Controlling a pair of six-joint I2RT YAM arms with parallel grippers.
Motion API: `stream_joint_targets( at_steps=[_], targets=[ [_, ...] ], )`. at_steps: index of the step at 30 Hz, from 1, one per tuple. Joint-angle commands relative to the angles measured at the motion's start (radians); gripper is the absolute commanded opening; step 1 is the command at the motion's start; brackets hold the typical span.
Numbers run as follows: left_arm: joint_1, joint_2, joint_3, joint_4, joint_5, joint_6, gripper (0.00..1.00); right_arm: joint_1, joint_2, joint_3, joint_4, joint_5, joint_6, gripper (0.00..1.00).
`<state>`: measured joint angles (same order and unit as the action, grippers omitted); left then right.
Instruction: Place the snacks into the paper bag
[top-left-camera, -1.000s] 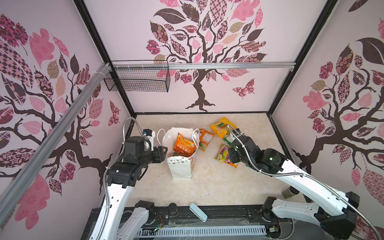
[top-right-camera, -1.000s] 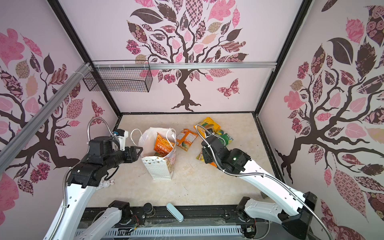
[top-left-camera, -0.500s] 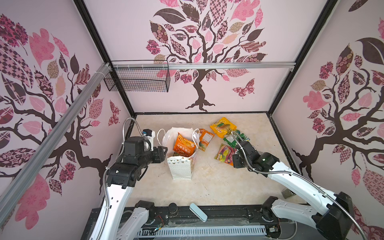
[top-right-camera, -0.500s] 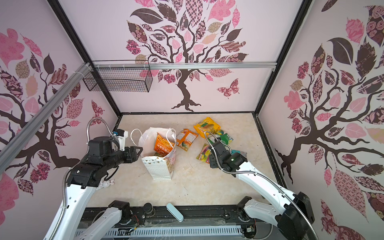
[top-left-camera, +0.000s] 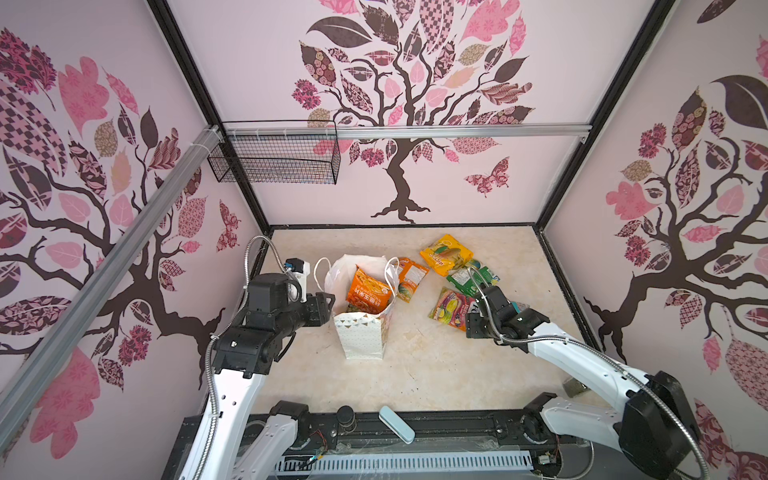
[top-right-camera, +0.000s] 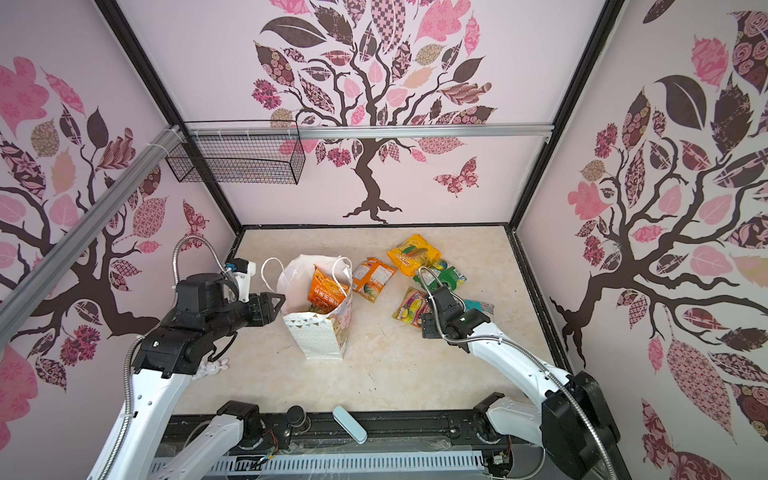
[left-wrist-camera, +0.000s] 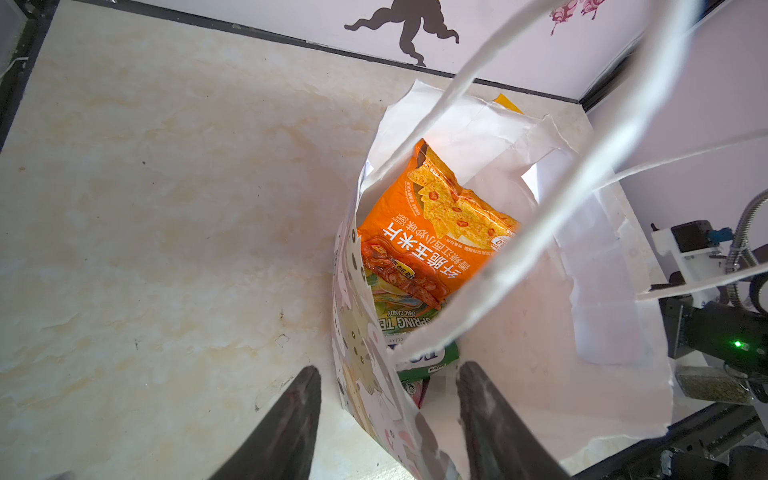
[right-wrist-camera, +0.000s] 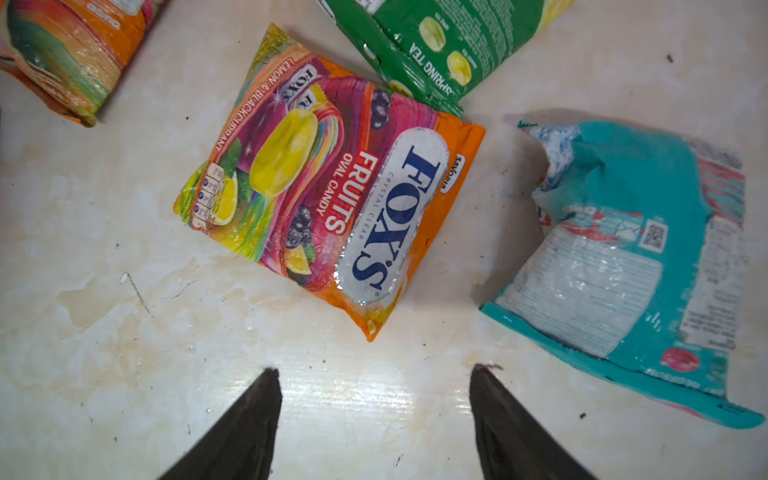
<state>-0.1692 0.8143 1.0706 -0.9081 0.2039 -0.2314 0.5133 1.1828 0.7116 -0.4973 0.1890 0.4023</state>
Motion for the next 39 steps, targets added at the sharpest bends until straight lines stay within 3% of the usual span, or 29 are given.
stream_joint_targets(
  at_steps=[1, 18, 39],
  targets=[
    [-0.004, -0.005, -0.021, 0.009, 0.006, 0.015, 0.57, -0.005, 0.033, -0.008, 0.063, -0.045, 0.013, 0.76],
    [-0.003, -0.003, -0.018, 0.007, 0.009, 0.015, 0.57, -0.060, 0.136, -0.074, 0.194, -0.110, 0.003, 0.78],
    [-0.003, -0.018, -0.033, 0.015, 0.003, 0.017, 0.57, -0.087, 0.269, -0.043, 0.247, -0.130, -0.016, 0.67]
  ],
)
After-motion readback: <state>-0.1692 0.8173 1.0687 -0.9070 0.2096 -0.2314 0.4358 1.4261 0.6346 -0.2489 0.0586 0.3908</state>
